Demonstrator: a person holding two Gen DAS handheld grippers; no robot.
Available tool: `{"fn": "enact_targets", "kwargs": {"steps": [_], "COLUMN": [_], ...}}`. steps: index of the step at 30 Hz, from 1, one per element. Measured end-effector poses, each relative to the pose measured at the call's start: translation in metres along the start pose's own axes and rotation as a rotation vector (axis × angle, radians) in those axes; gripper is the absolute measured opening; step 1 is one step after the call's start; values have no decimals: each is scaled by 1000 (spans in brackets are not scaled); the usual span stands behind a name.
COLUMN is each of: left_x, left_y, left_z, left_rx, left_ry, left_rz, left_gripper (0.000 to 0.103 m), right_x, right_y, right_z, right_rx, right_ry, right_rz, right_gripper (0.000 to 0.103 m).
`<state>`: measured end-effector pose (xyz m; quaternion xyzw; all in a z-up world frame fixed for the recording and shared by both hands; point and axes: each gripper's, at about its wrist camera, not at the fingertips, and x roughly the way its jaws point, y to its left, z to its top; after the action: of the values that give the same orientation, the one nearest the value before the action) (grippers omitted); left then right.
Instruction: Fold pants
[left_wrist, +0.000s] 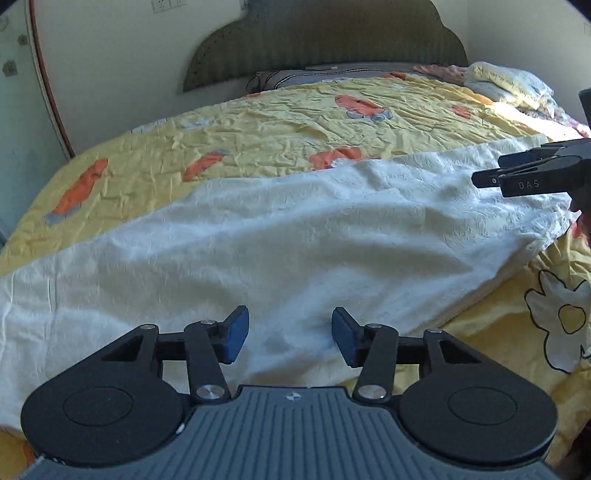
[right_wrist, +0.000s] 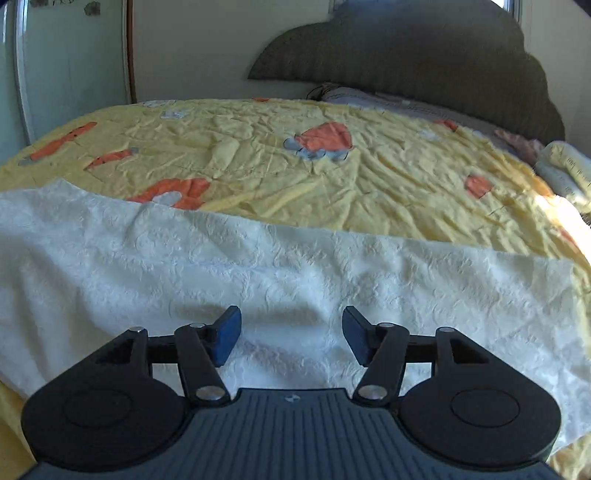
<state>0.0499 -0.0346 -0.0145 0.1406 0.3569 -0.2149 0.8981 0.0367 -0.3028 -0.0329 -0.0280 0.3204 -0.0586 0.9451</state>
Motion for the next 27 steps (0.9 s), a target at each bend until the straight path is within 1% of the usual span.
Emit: {"fn": "enact_targets", "kwargs": {"steps": [1, 2, 4, 6, 8, 10, 12, 13, 15, 16, 17, 18, 19, 20, 22, 24, 25, 26, 27], "left_x": [-7, -16, -32, -49, -64, -78, -88, -89, -89, -90, -90, -89, -88, -85, -80, -76, -77, -75, -77], "left_y": [7, 16, 34, 60, 93, 129, 155, 166, 181, 189, 196, 202, 207, 212, 219, 225, 225, 226, 225], "left_z": [-4, -8, -15, -22, -30, -40, -50, -54, -62, -65, -69, -71, -75, -78, -83, -89, -91, -91, -92], "left_rx": [-30, -56, -108, -179, -281, -415, -513, -548, -607, -644, -685, -722, -761, -794, -854, -921, -940, -945, -947], "left_ry": [-15, -39, -78, -99, -91, -64, -49, -34, -8, -1, -2, -4, -6, -5, 7, -4, -13, -26, -36], "left_rz": [6, 37, 138, 258, 345, 401, 429, 444, 463, 450, 423, 399, 370, 346, 317, 284, 290, 300, 311], "left_gripper": [56, 56, 56, 56, 56, 56, 56, 56, 55, 55, 54, 49, 47, 42, 39, 25, 20, 19, 17], "right_x": [-6, -12, -20, -23, -31, -43, -52, -56, -58, -59, -59, -58, -55, -52, -51, -53, -55, -55, -54], "right_y": [9, 20, 47, 85, 134, 181, 222, 240, 269, 281, 290, 297, 301, 302, 302, 302, 303, 305, 307], "right_z": [4, 10, 21, 29, 34, 33, 29, 27, 21, 18, 13, 10, 5, 3, -1, -2, -4, -6, -8], "right_rx": [-12, -11, -15, -64, -179, -304, -421, -471, -560, -604, -646, -681, -706, -721, -738, -754, -767, -779, -785], "right_ry": [-31, -56, -93, -124, -171, -214, -234, -241, -248, -247, -244, -238, -226, -215, -200, -199, -202, -203, -201], "right_rz": [44, 136, 305, 432, 538, 641, 737, 763, 782, 777, 762, 748, 738, 730, 725, 719, 711, 709, 709], "right_gripper": [60, 60, 60, 60, 55, 54, 54, 51, 49, 45, 36, 33, 32, 28, 28, 24, 21, 17, 15]}}
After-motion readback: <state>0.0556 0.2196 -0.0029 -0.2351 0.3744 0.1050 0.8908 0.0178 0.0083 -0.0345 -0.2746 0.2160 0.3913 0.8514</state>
